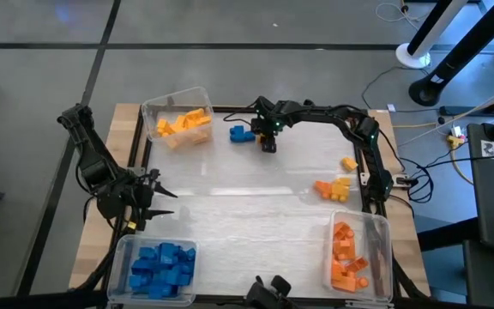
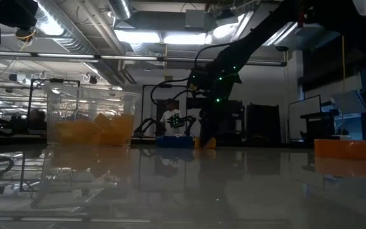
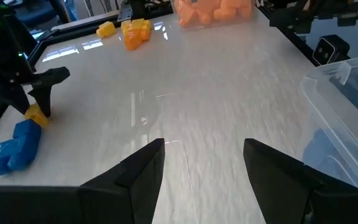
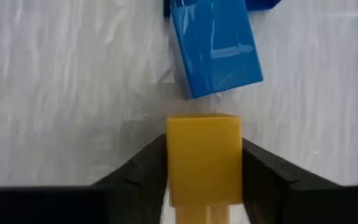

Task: Sort blocks
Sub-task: Put the yellow game piece into the top transparent bin

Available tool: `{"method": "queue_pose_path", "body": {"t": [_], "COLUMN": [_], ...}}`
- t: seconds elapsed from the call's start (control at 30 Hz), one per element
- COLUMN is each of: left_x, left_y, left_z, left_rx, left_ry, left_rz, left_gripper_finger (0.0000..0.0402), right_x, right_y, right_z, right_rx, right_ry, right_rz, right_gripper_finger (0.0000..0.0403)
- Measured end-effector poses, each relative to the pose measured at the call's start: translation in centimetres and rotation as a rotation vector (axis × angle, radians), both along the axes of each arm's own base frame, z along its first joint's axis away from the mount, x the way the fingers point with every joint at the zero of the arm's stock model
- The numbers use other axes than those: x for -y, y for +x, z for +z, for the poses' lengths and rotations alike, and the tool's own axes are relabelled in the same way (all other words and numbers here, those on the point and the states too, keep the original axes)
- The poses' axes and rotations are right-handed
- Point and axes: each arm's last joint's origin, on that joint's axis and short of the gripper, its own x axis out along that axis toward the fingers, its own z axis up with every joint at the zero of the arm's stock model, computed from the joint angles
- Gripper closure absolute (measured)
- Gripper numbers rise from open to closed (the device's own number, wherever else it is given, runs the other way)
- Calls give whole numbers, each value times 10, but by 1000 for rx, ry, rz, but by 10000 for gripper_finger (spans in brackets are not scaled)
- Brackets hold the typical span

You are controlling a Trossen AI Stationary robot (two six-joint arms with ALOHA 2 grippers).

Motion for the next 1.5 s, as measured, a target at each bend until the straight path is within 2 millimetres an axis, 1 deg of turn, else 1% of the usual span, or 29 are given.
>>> {"method": "queue_pose_path", "body": {"t": [0.07,0.1,0.27,0.43,0.6,0.77,0.87,0.97,1.07,1.2,1.3,1.37,1.5], "left_x": [0,0,0,0,0,0,0,0,0,0,0,1,2], "left_y": [0,0,0,0,0,0,0,0,0,0,0,0,1], "left_z": [0,0,0,0,0,0,0,0,0,0,1,2,3], "left_rx": [0,0,0,0,1,1,1,1,1,2,4,11,23], "left_ry": [0,0,0,-2,19,20,20,21,21,20,17,12,15], "left_rz": [0,0,0,1,-10,-10,-10,-10,-10,-11,-11,-12,-22], "left_gripper_finger": [192,192,192,192,192,192,192,192,192,192,192,192,192], "right_x": [0,0,-1,-7,-21,-42,-55,-64,-68,-64,-59,-51,-39], "right_y": [0,0,1,8,26,48,61,76,91,107,119,126,138], "right_z": [0,0,3,17,44,81,106,130,149,165,157,145,120], "right_rx": [3,3,4,12,47,130,205,322,506,750,838,868,911], "right_ry": [0,0,22,57,47,6,-54,-181,-310,-433,-485,-526,-554], "right_rz": [1,2,12,39,90,165,225,274,285,273,257,225,207], "right_gripper_finger": [265,271,271,271,266,265,267,262,260,264,263,260,259]}}
